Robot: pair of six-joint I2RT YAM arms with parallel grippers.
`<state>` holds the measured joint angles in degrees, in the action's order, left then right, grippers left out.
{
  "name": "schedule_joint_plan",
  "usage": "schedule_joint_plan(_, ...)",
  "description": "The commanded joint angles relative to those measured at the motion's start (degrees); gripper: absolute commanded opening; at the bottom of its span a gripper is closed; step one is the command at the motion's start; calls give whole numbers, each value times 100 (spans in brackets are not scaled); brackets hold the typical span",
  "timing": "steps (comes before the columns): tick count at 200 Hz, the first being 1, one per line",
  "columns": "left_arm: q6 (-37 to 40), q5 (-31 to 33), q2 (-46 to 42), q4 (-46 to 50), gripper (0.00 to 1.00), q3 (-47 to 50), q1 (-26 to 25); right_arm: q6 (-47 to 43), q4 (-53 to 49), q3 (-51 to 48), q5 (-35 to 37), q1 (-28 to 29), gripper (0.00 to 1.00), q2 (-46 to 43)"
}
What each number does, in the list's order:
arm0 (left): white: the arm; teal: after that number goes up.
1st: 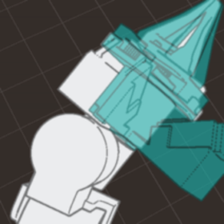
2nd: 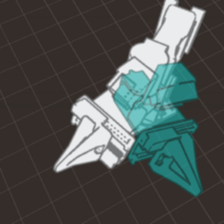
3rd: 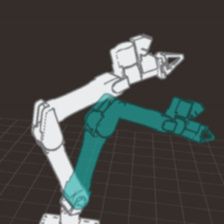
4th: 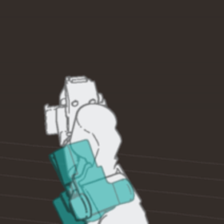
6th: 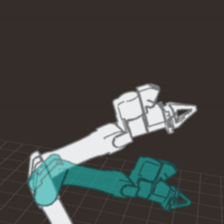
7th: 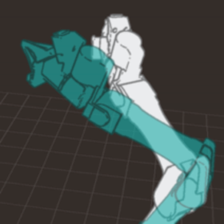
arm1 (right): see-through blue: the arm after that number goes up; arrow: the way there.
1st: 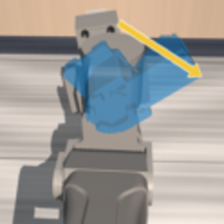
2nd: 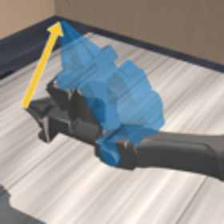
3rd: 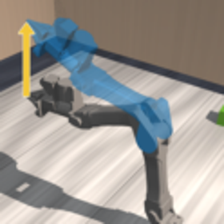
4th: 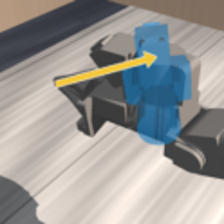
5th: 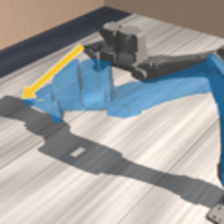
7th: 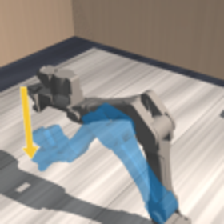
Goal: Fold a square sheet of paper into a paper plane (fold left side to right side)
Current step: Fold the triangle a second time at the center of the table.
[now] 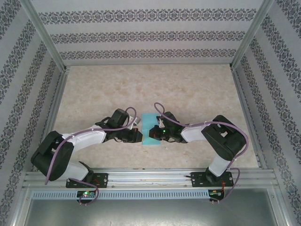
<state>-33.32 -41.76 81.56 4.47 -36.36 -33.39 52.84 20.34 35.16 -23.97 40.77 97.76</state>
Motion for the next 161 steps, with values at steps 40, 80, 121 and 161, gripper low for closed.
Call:
schedule_joint_plan(40,-118,-57,766,-462,6,-397,-326,21,-443,-176,111,83,0,95)
schedule_joint_plan(80,-8,65,1048,-456,6,-495,-331,17,-471,-184,103,80,0,95)
schedule_joint_plan(121,27,296,1237,-338,6,-497,-326,26,-474,-201,129,81,0,67)
schedule_joint_plan(161,-23,476,1296,-392,6,-409,-318,22,-487,-191,120,80,0,76)
